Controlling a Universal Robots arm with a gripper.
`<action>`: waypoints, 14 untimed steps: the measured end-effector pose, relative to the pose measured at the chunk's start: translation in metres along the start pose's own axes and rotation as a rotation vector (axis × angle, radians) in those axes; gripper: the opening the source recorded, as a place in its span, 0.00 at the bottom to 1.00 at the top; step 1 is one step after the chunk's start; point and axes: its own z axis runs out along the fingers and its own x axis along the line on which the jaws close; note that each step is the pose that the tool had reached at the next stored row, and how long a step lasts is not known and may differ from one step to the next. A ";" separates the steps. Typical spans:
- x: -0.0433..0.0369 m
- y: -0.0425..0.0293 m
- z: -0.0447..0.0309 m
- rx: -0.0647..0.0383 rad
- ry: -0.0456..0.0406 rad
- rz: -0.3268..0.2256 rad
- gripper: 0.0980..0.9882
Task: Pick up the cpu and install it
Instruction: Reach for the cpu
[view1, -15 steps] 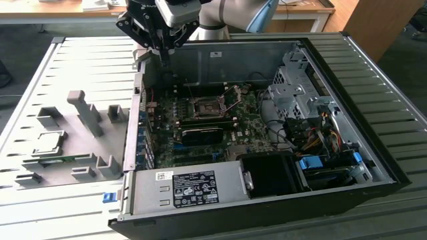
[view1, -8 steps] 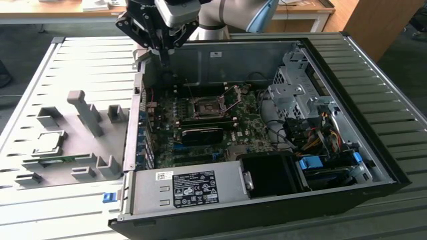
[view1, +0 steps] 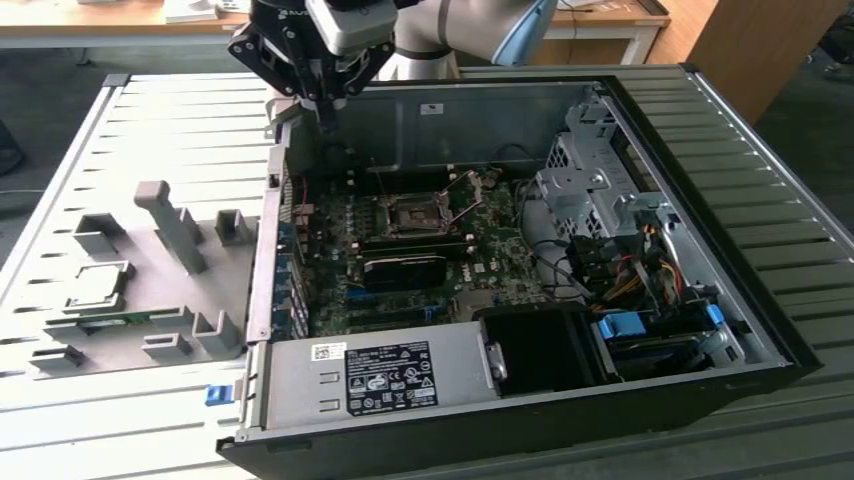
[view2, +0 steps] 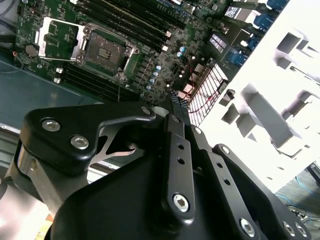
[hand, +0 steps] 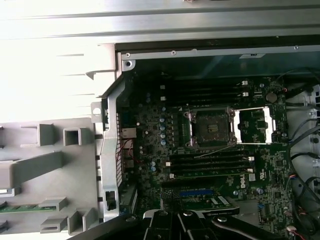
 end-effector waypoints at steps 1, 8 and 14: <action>0.0011 -0.0001 0.0001 0.000 0.0002 0.000 0.01; 0.0060 -0.0004 0.0006 0.000 0.0017 0.000 0.01; 0.0075 -0.0006 0.0008 0.000 0.0026 0.000 0.01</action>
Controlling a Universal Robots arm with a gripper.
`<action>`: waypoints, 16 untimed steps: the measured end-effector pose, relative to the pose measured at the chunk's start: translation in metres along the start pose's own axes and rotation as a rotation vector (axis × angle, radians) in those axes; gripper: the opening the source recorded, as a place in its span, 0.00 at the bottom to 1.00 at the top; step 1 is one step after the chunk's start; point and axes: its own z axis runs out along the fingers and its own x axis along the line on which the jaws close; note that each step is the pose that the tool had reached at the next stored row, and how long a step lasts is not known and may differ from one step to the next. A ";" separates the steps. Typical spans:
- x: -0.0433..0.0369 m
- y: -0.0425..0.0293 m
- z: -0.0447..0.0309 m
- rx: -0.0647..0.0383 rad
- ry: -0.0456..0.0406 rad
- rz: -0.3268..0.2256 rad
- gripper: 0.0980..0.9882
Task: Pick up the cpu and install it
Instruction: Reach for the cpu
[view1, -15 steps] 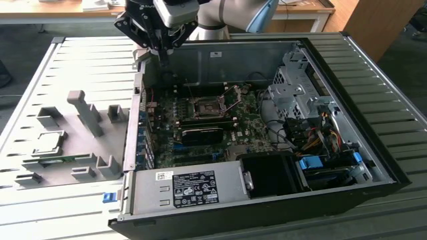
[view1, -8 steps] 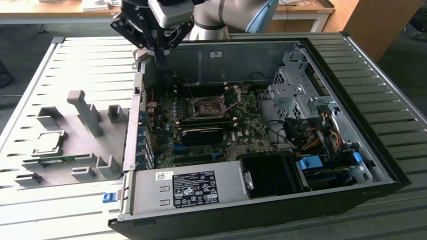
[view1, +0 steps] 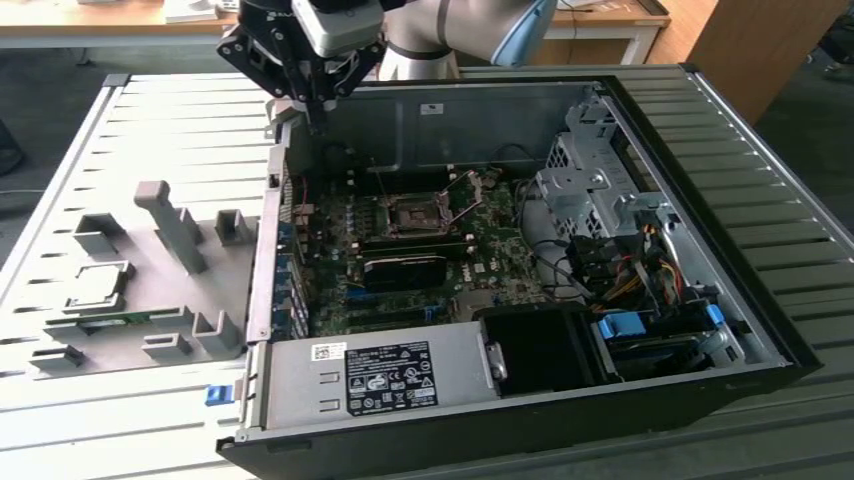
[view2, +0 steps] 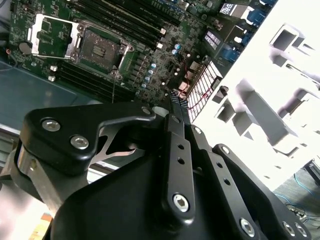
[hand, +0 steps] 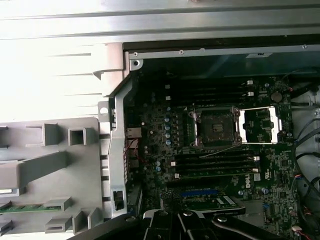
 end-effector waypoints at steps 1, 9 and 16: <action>0.0002 0.0000 0.0000 0.000 0.0001 0.000 0.01; 0.0021 -0.0002 0.0003 0.000 0.0005 0.000 0.01; 0.0041 -0.0004 0.0010 0.000 0.0024 0.000 0.01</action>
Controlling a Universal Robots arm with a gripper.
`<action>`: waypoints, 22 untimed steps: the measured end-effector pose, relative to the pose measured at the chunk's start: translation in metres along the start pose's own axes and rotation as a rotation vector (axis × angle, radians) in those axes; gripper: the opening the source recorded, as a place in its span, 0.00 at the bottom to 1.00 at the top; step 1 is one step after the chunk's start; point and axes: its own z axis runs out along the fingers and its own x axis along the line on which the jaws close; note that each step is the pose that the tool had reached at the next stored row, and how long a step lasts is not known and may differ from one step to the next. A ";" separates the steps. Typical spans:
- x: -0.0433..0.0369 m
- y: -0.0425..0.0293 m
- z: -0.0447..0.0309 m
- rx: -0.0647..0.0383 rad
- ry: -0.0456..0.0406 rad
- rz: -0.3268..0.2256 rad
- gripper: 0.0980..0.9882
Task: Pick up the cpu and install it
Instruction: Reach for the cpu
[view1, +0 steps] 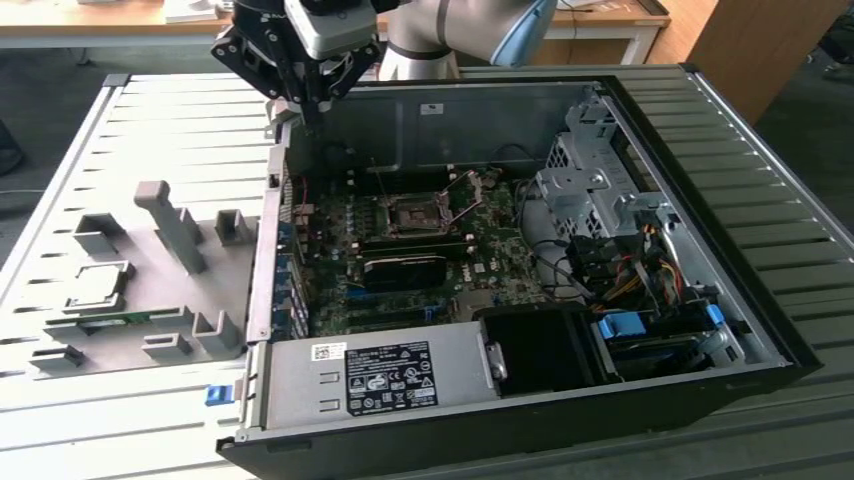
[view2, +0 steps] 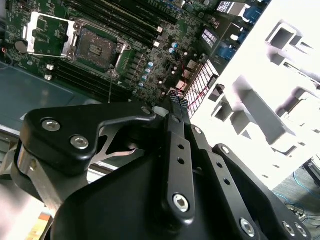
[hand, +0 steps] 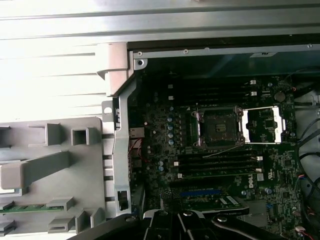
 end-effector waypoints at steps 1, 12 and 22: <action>0.0001 0.0000 0.0000 0.000 0.0000 0.000 0.01; 0.0074 -0.0006 0.0007 0.000 0.0006 0.000 0.01; 0.0167 -0.0013 0.0015 0.000 0.0010 0.000 0.01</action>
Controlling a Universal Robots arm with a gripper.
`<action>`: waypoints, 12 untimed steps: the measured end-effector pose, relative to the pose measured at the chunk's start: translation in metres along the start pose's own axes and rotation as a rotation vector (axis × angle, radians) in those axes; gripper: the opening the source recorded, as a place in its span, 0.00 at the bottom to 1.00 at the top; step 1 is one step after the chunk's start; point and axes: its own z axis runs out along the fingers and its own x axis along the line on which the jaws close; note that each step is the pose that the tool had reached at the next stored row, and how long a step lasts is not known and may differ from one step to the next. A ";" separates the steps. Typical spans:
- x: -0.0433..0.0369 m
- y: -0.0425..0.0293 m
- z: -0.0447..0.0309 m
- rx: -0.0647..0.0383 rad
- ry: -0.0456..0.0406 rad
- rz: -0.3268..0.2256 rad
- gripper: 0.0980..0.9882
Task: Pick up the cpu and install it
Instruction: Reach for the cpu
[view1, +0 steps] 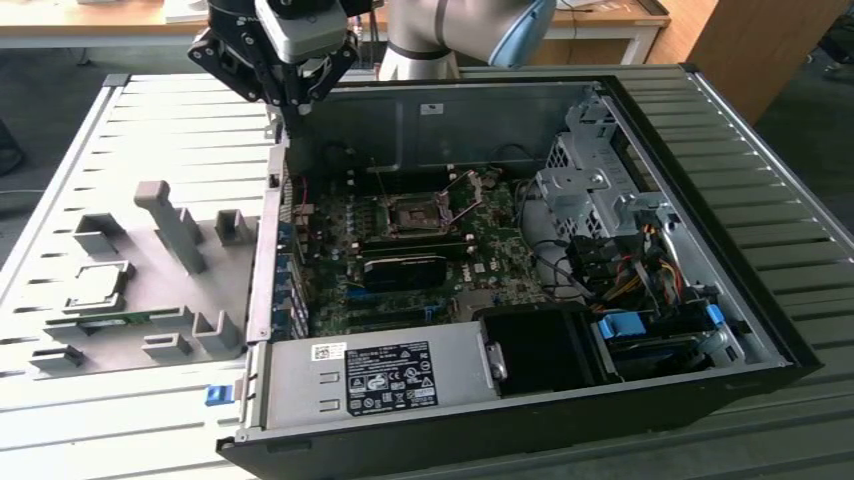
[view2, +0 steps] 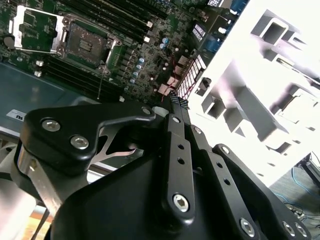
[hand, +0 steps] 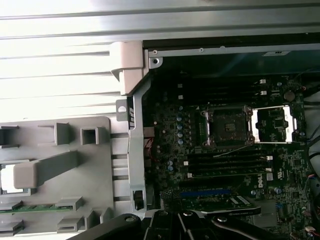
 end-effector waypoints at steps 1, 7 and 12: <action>0.0012 -0.0001 0.0000 0.000 0.0000 0.000 0.01; 0.0092 -0.0007 0.0000 0.000 0.0000 0.000 0.01; 0.0179 -0.0013 0.0002 0.000 0.0000 0.000 0.01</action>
